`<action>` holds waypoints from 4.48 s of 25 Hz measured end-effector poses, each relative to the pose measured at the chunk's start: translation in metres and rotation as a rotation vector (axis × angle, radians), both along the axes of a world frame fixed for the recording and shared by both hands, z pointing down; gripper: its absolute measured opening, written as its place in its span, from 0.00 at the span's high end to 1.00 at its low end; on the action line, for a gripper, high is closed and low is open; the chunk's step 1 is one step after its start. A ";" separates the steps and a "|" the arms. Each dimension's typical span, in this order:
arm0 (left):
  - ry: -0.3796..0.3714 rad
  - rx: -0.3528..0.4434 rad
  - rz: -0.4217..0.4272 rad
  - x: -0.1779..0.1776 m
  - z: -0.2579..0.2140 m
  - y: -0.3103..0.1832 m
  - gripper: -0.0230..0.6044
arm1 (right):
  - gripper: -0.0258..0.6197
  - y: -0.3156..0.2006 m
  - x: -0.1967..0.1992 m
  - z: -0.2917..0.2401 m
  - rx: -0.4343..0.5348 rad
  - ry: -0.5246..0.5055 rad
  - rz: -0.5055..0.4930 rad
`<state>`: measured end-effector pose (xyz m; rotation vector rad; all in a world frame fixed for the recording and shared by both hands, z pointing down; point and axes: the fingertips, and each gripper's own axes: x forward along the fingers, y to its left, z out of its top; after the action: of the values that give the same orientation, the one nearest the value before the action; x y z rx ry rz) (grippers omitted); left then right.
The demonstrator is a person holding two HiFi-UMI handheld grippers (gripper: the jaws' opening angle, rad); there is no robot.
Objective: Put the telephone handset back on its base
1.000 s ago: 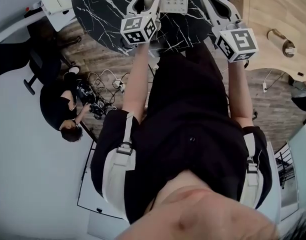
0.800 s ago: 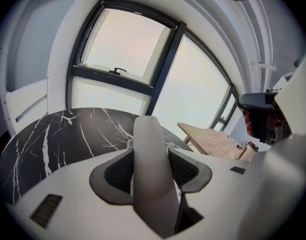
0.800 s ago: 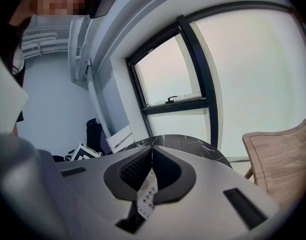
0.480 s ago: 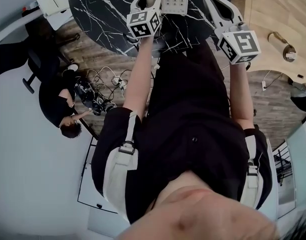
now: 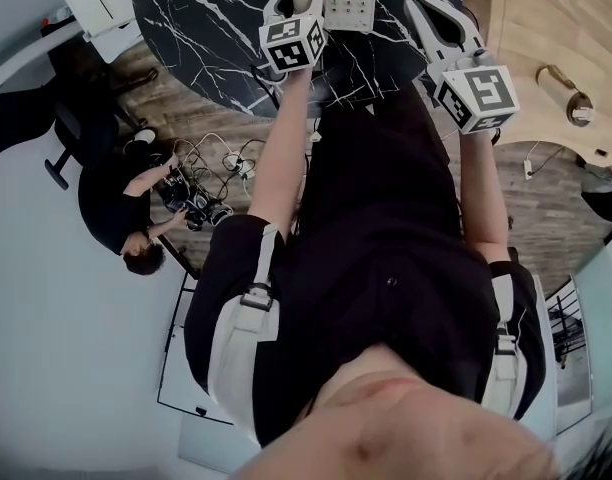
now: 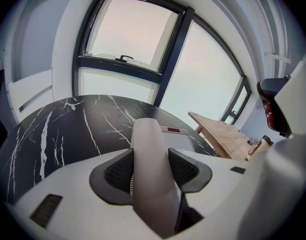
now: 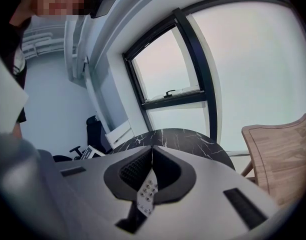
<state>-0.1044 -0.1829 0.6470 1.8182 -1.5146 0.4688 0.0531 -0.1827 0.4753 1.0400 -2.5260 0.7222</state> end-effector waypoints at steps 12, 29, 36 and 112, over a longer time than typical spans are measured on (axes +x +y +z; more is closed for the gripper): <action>-0.066 -0.017 0.016 0.003 0.007 0.000 0.60 | 0.91 0.002 0.000 0.002 -0.008 -0.009 0.001; -0.140 0.004 0.045 0.003 0.015 0.002 0.59 | 0.91 0.005 0.003 0.003 -0.009 -0.009 0.009; -0.159 0.015 0.058 0.007 0.012 0.003 0.59 | 0.91 0.009 0.006 0.003 -0.007 -0.012 0.009; -0.022 0.629 0.270 -0.017 -0.303 0.104 0.94 | 0.91 0.099 -0.013 -0.142 0.373 -0.091 0.177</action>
<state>-0.1209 -0.0790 0.3440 2.5262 -1.5454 0.1339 0.0396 -0.0833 0.3333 1.3936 -2.7387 0.3509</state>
